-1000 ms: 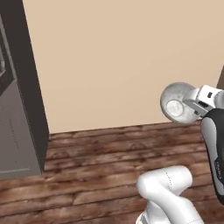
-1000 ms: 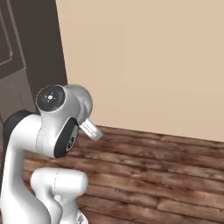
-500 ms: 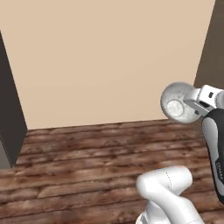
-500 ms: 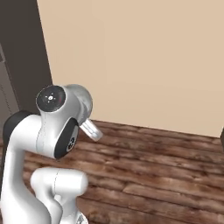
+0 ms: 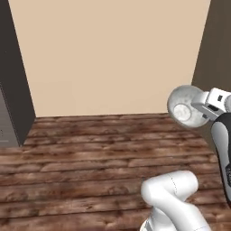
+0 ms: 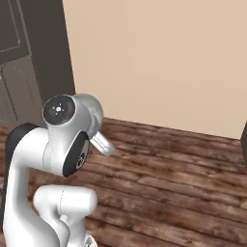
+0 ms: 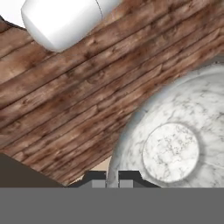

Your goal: Take the smaller bowl and place it next to the appetizer plate on the dining counter , and place the larger bowl next to the plate with cooked food.

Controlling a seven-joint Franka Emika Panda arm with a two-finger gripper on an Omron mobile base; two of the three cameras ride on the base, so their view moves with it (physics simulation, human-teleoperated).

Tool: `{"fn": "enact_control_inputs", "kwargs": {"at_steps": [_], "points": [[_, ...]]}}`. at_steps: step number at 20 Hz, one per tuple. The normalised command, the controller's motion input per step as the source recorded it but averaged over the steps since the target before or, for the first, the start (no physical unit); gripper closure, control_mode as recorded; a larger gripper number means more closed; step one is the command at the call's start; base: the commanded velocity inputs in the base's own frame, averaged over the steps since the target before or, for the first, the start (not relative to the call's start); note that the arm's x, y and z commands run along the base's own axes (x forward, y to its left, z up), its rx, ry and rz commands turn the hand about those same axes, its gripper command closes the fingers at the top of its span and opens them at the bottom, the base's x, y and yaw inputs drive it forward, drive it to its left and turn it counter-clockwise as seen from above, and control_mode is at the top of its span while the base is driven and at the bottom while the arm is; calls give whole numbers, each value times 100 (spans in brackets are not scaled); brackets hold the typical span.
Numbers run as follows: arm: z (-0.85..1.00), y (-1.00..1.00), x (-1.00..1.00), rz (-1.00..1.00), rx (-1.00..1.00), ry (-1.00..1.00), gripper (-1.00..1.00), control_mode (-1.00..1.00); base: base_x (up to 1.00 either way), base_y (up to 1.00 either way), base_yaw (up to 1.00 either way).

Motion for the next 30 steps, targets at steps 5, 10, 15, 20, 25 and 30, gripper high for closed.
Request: {"fn": "enact_control_inputs", "kwargs": {"at_steps": [5,10,15,20,25,30], "points": [[0,0,0,0,0,0,100,100,-100,0,22],[0,0,0,0,0,0,100,100,-100,0,22],[0,0,0,0,0,0,100,100,-100,2,20],[0,0,0,0,0,0,100,100,-100,10,19],[0,0,0,0,0,0,100,100,-100,23,18],[0,0,0,0,0,0,100,100,-100,35,13]]}}
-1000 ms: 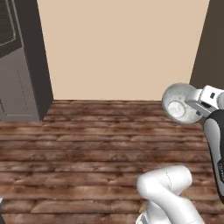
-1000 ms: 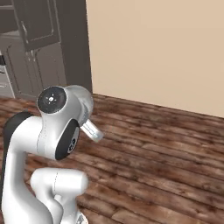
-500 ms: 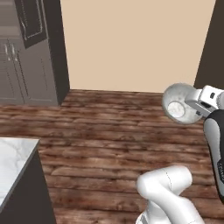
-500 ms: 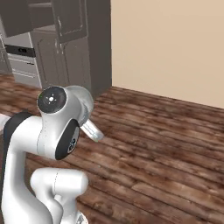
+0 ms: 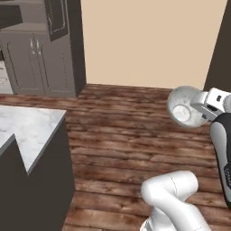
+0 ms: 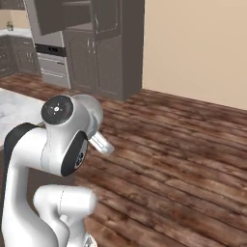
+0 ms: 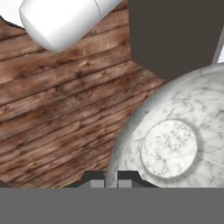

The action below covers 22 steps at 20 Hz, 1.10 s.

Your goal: Take the smaller bowl and place it next to the appetizer plate on the dining counter , and place the larger bowl next to the plate with cooked food.

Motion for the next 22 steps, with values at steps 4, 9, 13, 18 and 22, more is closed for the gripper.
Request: {"fn": "enact_control_inputs", "kwargs": {"at_steps": [4,9,13,18,22], "points": [[0,0,0,0,0,0,100,100,-100,35,2],[0,0,0,0,0,0,100,100,-100,24,-6],[0,0,0,0,0,0,100,100,-90,39,-12],[0,0,0,0,0,0,100,100,-29,69,-12],[0,0,0,0,0,0,100,100,0,96,-10]]}}
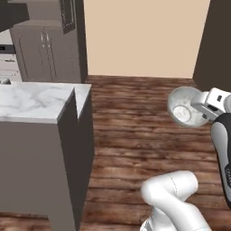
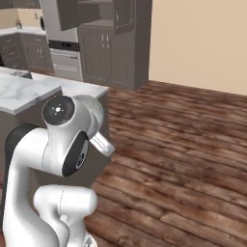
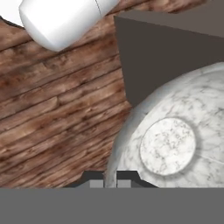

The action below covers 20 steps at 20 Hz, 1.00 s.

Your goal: Take the smaller bowl and place it next to the appetizer plate on the dining counter , and place the larger bowl next to the plate with cooked food.

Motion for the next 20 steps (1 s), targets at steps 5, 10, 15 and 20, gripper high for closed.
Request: {"fn": "enact_control_inputs", "kwargs": {"at_steps": [5,10,15,20], "points": [[0,0,0,0,0,0,100,100,-9,100,-9],[0,0,0,0,0,0,100,100,-65,90,-6],[0,0,0,0,0,0,100,100,-79,78,-5],[0,0,0,0,0,0,100,100,-40,94,-3]]}}
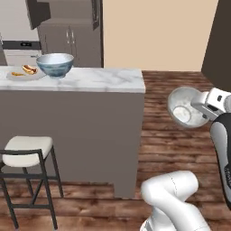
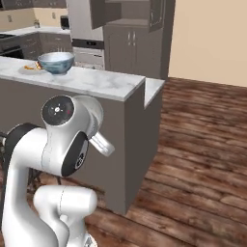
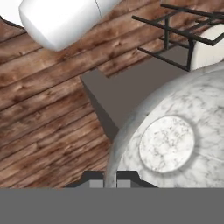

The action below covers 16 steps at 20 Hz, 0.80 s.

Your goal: Take the smaller bowl and place it next to the appetizer plate on the dining counter , and place the larger bowl next to the plate with cooked food.

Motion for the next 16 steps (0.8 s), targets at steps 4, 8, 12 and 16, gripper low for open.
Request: {"fn": "enact_control_inputs", "kwargs": {"at_steps": [4,8,12,16], "points": [[0,0,0,0,0,0,100,100,-4,100,-2],[0,0,0,0,0,0,100,100,0,100,-3],[0,0,0,0,0,0,100,100,0,100,-2],[0,0,0,0,0,0,100,100,-9,100,-1]]}}
